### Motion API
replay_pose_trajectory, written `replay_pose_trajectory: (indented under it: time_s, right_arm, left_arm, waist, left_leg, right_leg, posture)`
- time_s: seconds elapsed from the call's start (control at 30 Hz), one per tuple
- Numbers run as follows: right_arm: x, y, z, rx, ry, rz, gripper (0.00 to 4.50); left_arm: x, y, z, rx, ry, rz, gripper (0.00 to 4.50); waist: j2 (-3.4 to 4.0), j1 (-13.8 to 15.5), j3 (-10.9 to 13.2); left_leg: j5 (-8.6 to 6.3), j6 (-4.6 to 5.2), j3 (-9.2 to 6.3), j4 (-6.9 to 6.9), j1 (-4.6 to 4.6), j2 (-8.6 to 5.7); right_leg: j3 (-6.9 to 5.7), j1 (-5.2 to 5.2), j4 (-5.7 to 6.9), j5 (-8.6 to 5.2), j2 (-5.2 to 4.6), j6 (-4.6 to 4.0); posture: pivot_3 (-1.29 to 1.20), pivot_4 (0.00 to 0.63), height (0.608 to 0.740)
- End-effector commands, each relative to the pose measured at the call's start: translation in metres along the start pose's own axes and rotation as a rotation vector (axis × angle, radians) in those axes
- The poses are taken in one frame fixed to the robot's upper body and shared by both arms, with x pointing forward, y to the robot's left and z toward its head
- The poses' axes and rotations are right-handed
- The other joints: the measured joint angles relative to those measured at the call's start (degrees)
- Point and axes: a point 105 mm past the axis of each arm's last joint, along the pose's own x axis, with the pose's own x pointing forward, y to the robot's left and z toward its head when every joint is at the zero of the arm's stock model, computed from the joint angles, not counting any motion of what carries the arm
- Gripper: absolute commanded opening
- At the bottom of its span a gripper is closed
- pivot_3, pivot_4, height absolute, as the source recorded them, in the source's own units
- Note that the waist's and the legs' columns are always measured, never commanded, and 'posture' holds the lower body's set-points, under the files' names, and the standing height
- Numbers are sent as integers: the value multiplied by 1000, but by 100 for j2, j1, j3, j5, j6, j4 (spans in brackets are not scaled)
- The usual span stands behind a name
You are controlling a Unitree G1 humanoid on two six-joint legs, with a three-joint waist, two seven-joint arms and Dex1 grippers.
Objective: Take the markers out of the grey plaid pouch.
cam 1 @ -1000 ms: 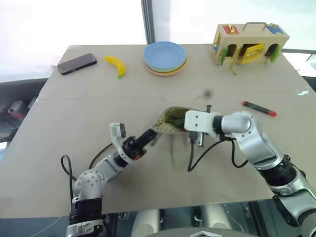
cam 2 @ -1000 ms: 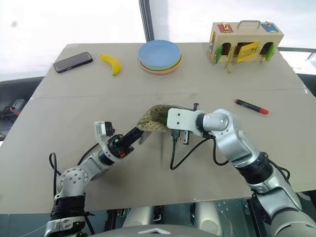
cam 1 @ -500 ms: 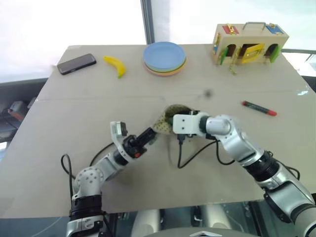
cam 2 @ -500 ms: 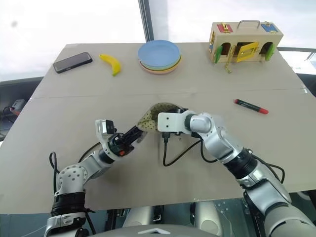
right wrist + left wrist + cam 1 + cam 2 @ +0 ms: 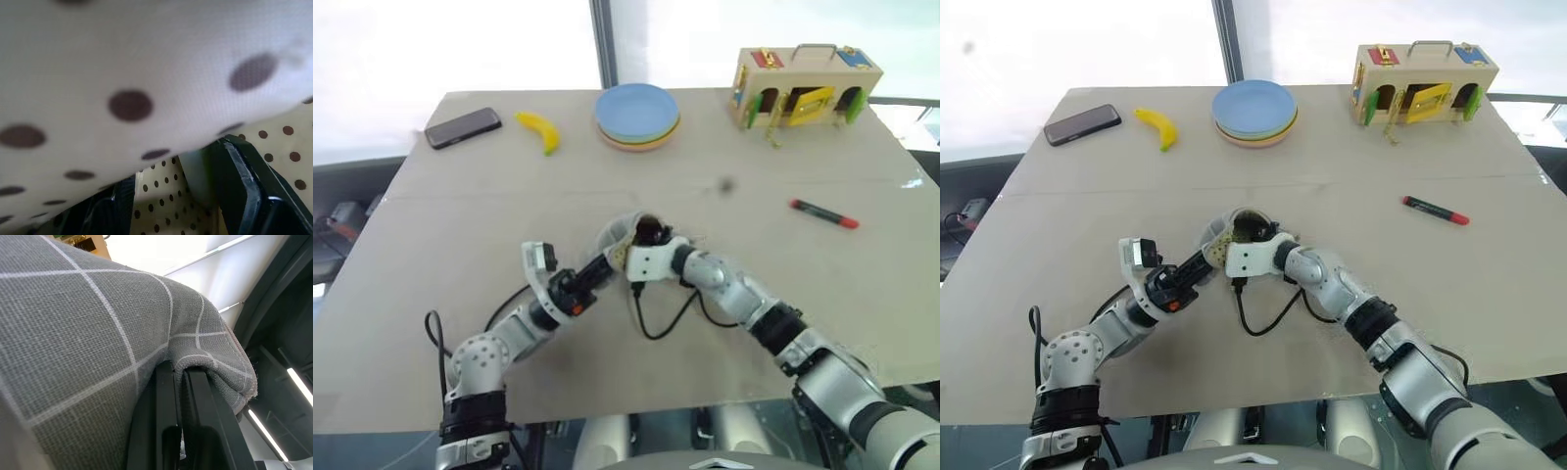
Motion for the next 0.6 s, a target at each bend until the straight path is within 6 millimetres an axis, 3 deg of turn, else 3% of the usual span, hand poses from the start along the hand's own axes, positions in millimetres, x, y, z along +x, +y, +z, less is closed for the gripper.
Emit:
replay_pose_trajectory:
  time_s: [0.03, 0.1, 0.17, 0.3, 0.6]
  right_arm:
    - [12, -6, 19, -2, -113, -15, 2372]
    - [15, -6, 17, 1, -114, -8, 2372]
    - [19, -10, 13, 20, -107, -14, 1856]
    - [16, -23, 11, 34, -111, -56, 101]
    - [-26, -54, 3, 103, -66, -131, 20]
  left_arm:
    - [10, -15, -12, -13, 59, -81, 0]
    - [9, -16, -12, -13, 57, -76, 0]
    - [7, -16, -12, -9, 48, -67, 0]
    - [3, -16, -9, -2, 15, -53, 0]
    - [-5, -8, 8, 6, -93, -9, 0]
  waist:
    - [0, -17, 0]
    - [0, -46, 0]
    - [0, -85, 0]
    - [0, -112, 0]
    - [2, -80, 2]
  left_leg:
    - [0, 0, 1, 0, 0, 1]
    - [0, 1, 2, -1, 3, 3]
    - [0, 1, -1, -2, 4, 7]
    - [0, 1, 1, -2, 5, 10]
    - [0, 1, 2, -3, 0, 5]
  right_leg:
    - [2, 0, 0, 1, 0, -1]
    - [3, 0, 1, 4, 2, -6]
    - [2, 0, 3, 5, 4, -8]
    - [5, 0, 8, 7, 3, -11]
    - [9, -1, 6, 9, -7, -10]
  posture:
    - [0, 150, 740]
    - [0, 150, 740]
    - [0, 150, 740]
    - [0, 150, 740]
    - [0, 150, 740]
